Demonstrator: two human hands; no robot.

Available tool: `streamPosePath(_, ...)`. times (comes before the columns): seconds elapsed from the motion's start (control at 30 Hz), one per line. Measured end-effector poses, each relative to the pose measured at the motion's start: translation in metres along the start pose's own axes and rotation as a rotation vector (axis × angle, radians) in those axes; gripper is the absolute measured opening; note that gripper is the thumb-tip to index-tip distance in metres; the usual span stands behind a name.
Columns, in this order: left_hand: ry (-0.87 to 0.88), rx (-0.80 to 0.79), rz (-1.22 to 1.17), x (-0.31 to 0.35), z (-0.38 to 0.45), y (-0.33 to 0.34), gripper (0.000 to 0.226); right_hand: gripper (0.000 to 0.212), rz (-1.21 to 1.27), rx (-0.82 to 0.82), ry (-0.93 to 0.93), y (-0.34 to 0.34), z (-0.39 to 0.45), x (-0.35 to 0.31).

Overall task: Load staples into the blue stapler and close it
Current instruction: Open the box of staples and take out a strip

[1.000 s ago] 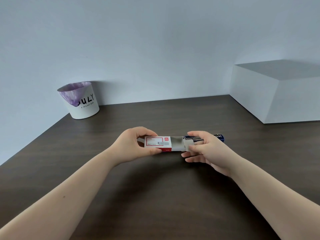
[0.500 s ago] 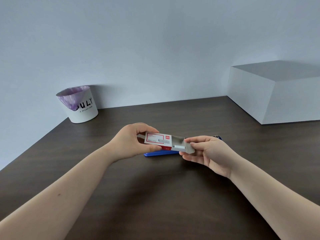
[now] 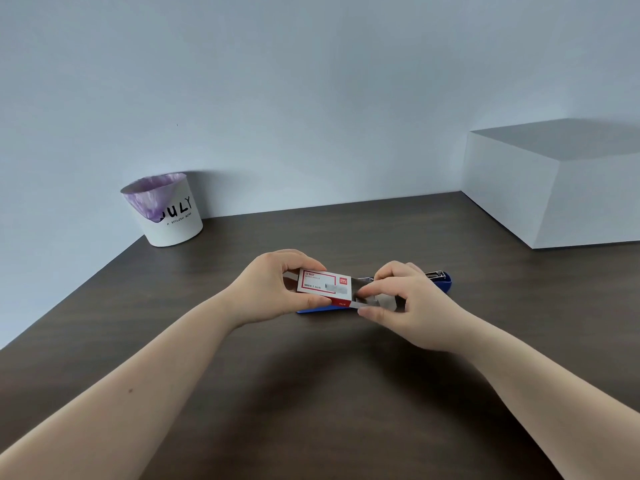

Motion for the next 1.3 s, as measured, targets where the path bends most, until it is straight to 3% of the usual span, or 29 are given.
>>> streamPosePath(0.33, 0.008, 0.016, 0.015, -0.004, -0.001, 0.006, 0.039, 0.011, 0.030, 0.095, 0.023, 0.001, -0.002, -0.004)
streamPosePath(0.43, 0.002, 0.018, 0.026, -0.007, -0.001, 0.006, 0.038, 0.018, 0.074, 0.109, 0.053, 0.002, -0.002, -0.004)
streamPosePath(0.57, -0.004, 0.009, 0.033, -0.010, -0.002, 0.007, 0.038, 0.036, 0.253, 0.126, 0.102, -0.001, -0.003, -0.001)
streamPosePath(0.67, -0.018, 0.013, 0.011, -0.014, -0.004, 0.007, 0.036, 0.028, 0.369, 0.192, 0.138, -0.004, -0.004, 0.004)
streamPosePath(0.8, -0.081, 0.055, -0.077, -0.020, -0.008, 0.006, 0.037, 0.012, 0.724, 0.417, 0.289, -0.020, -0.004, 0.020)
streamPosePath(0.93, -0.152, 0.115, -0.189, -0.030, -0.012, 0.006, 0.039, 0.009, 0.901, 0.267, 0.502, -0.012, -0.006, 0.024)
streamPosePath(1.07, -0.209, 0.143, -0.310, -0.036, -0.015, 0.012, 0.041, 0.012, 1.098, 0.127, 0.561, 0.003, -0.006, 0.017)
streamPosePath(1.2, -0.202, 0.114, -0.327, -0.036, -0.016, 0.021, 0.041, 0.012, 1.229, 0.133, 0.557, 0.007, -0.003, 0.012)
streamPosePath(1.3, -0.199, 0.107, -0.316, -0.037, -0.015, 0.025, 0.042, 0.013, 1.192, 0.130, 0.559, 0.010, -0.004, 0.010)
Point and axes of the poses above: each hand's wrist, its own z-axis towards the middle knuckle, its own y-axis out of the palm, x = y × z, the point moved 4 cm from there along z, towards the middle knuckle, and after that the axes turned 10 degrees about z, right-handed, at the moved point
